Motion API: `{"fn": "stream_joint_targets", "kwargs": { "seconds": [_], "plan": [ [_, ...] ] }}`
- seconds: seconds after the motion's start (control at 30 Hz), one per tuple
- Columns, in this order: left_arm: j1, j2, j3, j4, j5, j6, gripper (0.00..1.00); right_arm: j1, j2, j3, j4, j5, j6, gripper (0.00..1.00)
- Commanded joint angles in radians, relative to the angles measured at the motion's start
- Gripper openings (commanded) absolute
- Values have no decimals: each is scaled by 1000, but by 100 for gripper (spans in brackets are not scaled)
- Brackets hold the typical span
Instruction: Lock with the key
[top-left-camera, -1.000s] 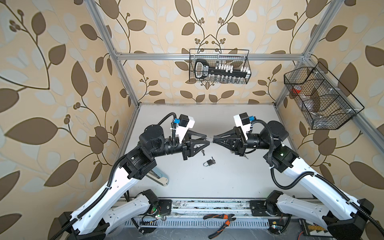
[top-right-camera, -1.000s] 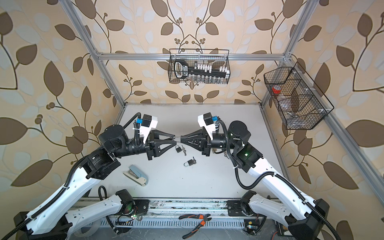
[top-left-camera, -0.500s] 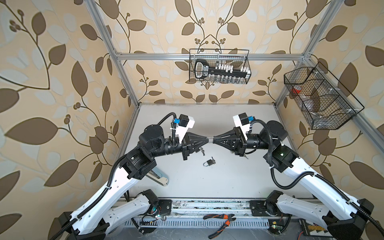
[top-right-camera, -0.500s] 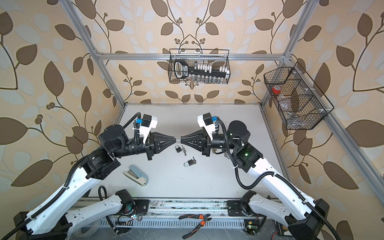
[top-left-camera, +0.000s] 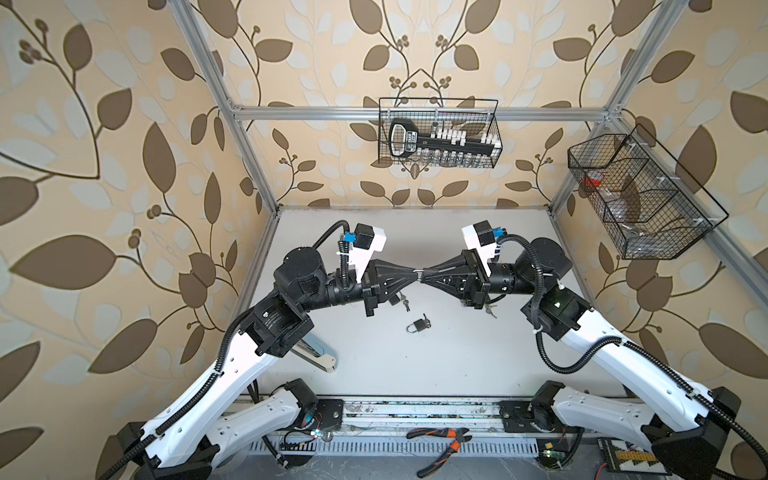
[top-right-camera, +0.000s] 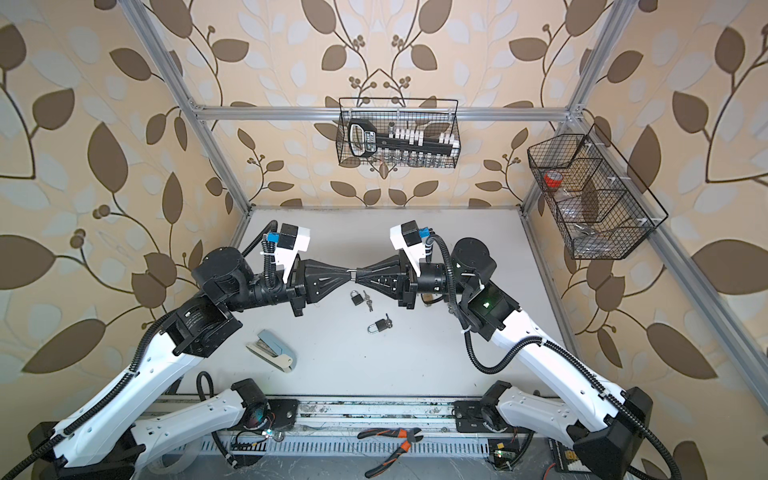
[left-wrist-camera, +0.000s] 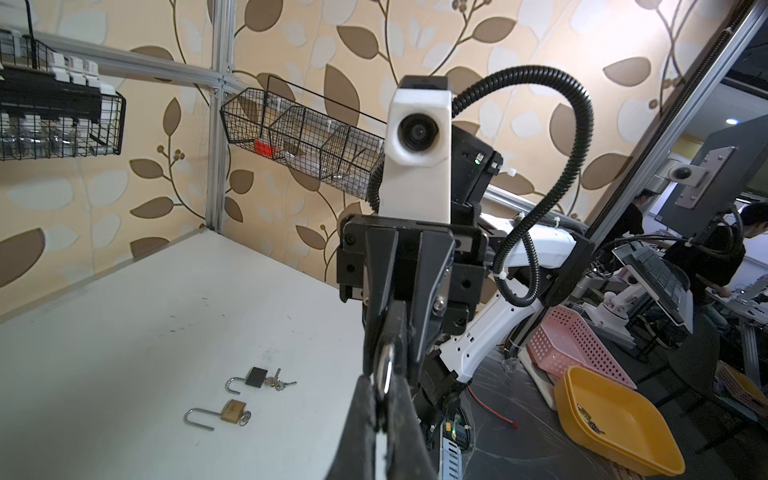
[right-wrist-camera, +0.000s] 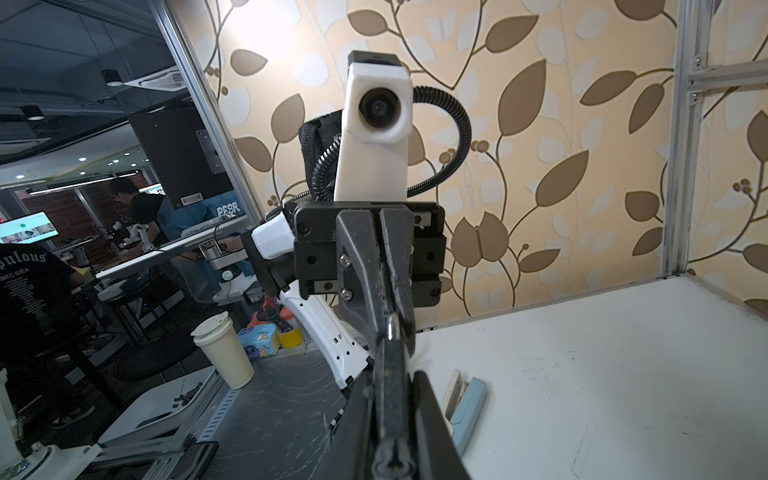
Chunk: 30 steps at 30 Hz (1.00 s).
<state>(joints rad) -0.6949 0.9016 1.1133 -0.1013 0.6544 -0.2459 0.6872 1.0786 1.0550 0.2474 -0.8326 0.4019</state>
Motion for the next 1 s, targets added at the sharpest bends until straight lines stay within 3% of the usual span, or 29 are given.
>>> {"fn": "stream_joint_targets", "kwargs": {
  "seconds": [0.0,0.1,0.13,0.17,0.3,0.43,0.5,0.57,0.67,0.97],
  "plan": [
    [-60,34,-13,71,31,-29,0,55,17,3,27,34,-18,0],
    [-52,-27,-26,37,-77,-16,0,26,-32,-21,6,80,-46,53],
    [-42,-39,-22,16,-88,-12,0,10,-51,-33,4,99,-48,65],
    [-28,-48,-22,8,-90,-18,0,-2,-68,-45,5,118,-48,68],
    [43,-77,-49,32,-87,-75,0,-130,-150,-139,89,267,86,66],
    [116,-84,-79,102,-35,-150,0,-251,-126,-191,279,47,269,64],
    [121,-76,-72,108,-5,-154,0,-246,-94,-165,277,-71,267,59],
    [122,-69,-67,116,24,-153,0,-234,-84,-153,267,-114,250,56],
    [121,-59,-62,133,65,-160,0,-224,-73,-123,219,-147,215,52],
    [121,-28,-55,157,123,-180,0,-199,-46,-104,255,-138,251,53]
  ]
}}
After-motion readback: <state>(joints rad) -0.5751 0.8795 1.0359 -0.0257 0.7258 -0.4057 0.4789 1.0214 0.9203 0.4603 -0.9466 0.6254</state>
